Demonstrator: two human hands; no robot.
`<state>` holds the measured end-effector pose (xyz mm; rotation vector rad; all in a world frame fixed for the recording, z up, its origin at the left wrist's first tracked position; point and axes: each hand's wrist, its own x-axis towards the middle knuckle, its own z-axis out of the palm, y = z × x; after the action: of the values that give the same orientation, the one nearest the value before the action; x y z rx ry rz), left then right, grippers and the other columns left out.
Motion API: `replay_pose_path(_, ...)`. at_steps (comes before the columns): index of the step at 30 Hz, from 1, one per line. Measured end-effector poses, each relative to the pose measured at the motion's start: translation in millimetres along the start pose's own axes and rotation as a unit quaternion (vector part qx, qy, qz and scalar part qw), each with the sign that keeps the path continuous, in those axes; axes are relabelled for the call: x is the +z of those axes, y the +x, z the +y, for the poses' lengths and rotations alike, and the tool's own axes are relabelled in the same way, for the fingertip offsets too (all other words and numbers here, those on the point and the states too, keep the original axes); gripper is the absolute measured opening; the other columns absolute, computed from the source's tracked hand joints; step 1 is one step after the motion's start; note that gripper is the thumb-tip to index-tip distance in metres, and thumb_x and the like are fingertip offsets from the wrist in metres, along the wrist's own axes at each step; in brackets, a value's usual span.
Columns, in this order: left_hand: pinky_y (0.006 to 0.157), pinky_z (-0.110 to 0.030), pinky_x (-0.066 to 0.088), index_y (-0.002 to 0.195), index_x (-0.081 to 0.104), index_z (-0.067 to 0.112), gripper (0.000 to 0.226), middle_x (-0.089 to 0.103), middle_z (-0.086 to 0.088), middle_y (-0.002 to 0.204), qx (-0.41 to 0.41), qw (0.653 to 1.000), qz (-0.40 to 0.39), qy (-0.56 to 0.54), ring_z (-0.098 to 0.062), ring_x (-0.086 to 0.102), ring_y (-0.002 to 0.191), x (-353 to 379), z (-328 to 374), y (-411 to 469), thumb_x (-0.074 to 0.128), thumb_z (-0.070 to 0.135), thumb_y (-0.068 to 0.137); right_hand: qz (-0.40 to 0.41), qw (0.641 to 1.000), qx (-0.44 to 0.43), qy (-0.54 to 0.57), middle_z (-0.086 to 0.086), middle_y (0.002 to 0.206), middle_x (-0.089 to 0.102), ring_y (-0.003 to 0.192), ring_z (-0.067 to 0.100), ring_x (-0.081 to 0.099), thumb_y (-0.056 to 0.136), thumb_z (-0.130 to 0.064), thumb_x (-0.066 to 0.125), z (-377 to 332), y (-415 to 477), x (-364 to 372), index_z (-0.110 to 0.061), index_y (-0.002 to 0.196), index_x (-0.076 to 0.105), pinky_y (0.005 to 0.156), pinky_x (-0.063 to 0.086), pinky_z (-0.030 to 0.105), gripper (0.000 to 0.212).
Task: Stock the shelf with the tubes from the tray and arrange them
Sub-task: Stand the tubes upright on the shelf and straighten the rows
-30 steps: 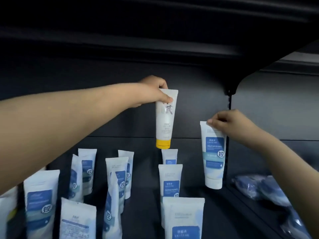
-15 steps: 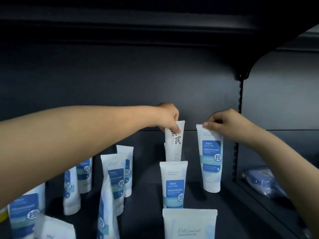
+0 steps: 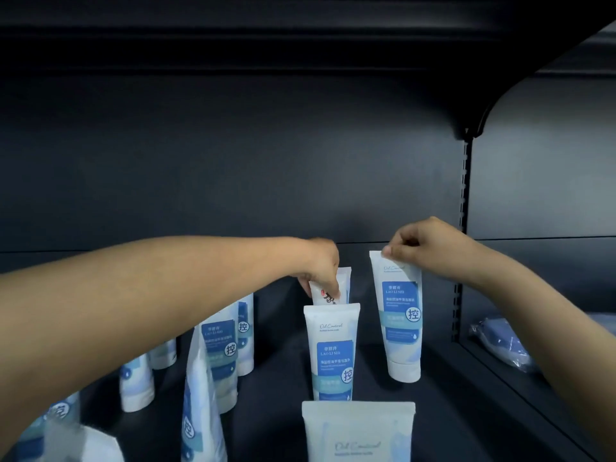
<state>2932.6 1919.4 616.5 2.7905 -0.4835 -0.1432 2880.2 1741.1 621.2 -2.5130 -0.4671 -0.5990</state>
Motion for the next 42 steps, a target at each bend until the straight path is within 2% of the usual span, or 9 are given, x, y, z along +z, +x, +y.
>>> replay_pose_path(3,0.057,-0.022,0.055,0.088,0.057,0.001,0.014,0.059,-0.006,0.075,-0.009,1.000,-0.002,0.011,-0.021,0.062,0.068,9,-4,4,0.067,0.009,0.082,0.000,1.000,-0.008,-0.006,-0.012,0.066,0.060,0.062,0.000,0.052,0.088,-0.026,0.062,0,0,1,-0.018,0.069,0.063,0.060,0.041,0.016,0.021)
replay_pose_path(8,0.069,-0.025,0.057,0.080,0.057,0.001,0.016,0.059,-0.004,0.075,-0.022,0.999,-0.024,-0.038,-0.021,0.062,0.079,5,-9,2,0.066,0.013,0.085,0.002,1.000,-0.014,-0.004,-0.012,0.065,0.060,0.061,0.000,0.051,0.088,-0.026,0.062,0,0,0,-0.019,0.066,0.062,0.056,0.040,0.011,0.023)
replay_pose_path(14,0.064,-0.023,0.057,0.070,0.052,0.006,0.022,0.062,-0.009,0.085,-0.012,0.999,-0.023,-0.044,-0.023,0.063,0.083,6,-13,-1,0.066,0.013,0.085,0.008,1.000,-0.020,0.001,-0.011,0.064,0.059,0.058,0.001,0.050,0.088,-0.024,0.063,0,-1,0,-0.013,0.070,0.065,0.052,0.038,0.004,0.021)
replay_pose_path(21,0.066,-0.026,0.057,0.070,0.053,0.006,0.020,0.060,-0.005,0.074,-0.014,0.999,-0.002,-0.029,-0.026,0.064,0.082,-2,-17,-9,0.068,0.008,0.083,0.019,0.999,-0.024,0.010,-0.013,0.067,0.061,0.062,-0.001,0.052,0.088,-0.025,0.063,-4,-1,-4,-0.014,0.073,0.066,0.052,0.038,0.002,0.019)
replay_pose_path(26,0.061,-0.025,0.055,0.067,0.052,0.006,0.022,0.055,-0.004,0.071,-0.007,1.000,0.019,0.007,-0.023,0.061,0.072,-17,-14,-20,0.067,0.009,0.084,0.036,0.999,-0.022,0.024,-0.016,0.068,0.059,0.065,-0.003,0.051,0.088,-0.025,0.062,-9,5,7,-0.011,0.080,0.069,0.058,0.038,0.010,0.018)
replay_pose_path(29,0.057,-0.023,0.054,0.075,0.055,0.003,0.017,0.054,-0.004,0.072,-0.013,0.999,0.040,0.032,-0.022,0.061,0.069,-28,-12,-26,0.067,0.011,0.084,0.036,0.998,-0.006,0.043,-0.008,0.068,0.061,0.065,0.005,0.052,0.088,-0.025,0.062,-9,12,27,-0.011,0.077,0.068,0.058,0.038,0.015,0.019)
replay_pose_path(34,0.067,-0.030,0.057,0.072,0.054,0.003,0.019,0.056,-0.006,0.071,-0.038,0.997,0.052,0.030,-0.025,0.061,0.078,-38,-13,-36,0.067,0.011,0.084,0.025,0.998,0.009,0.051,0.002,0.081,0.066,0.076,0.013,0.055,0.089,-0.025,0.061,-11,24,61,-0.005,0.085,0.070,0.069,0.039,0.023,0.022)
replay_pose_path(38,0.069,-0.030,0.055,0.076,0.055,0.001,0.016,0.057,-0.008,0.074,-0.051,0.997,0.058,0.019,-0.027,0.062,0.081,-44,-15,-43,0.065,0.009,0.085,-0.022,0.999,0.008,0.027,-0.002,0.075,0.060,0.074,0.012,0.052,0.089,-0.025,0.061,-14,26,82,-0.005,0.087,0.069,0.066,0.037,0.022,0.022)
replay_pose_path(42,0.065,-0.027,0.054,0.070,0.054,0.003,0.020,0.058,-0.008,0.073,-0.062,0.996,0.061,0.026,-0.022,0.062,0.069,-51,-16,-50,0.064,0.010,0.085,-0.047,0.998,0.023,0.026,-0.011,0.063,0.051,0.063,0.006,0.047,0.091,-0.028,0.058,-12,25,88,-0.007,0.087,0.068,0.055,0.037,0.017,0.023)
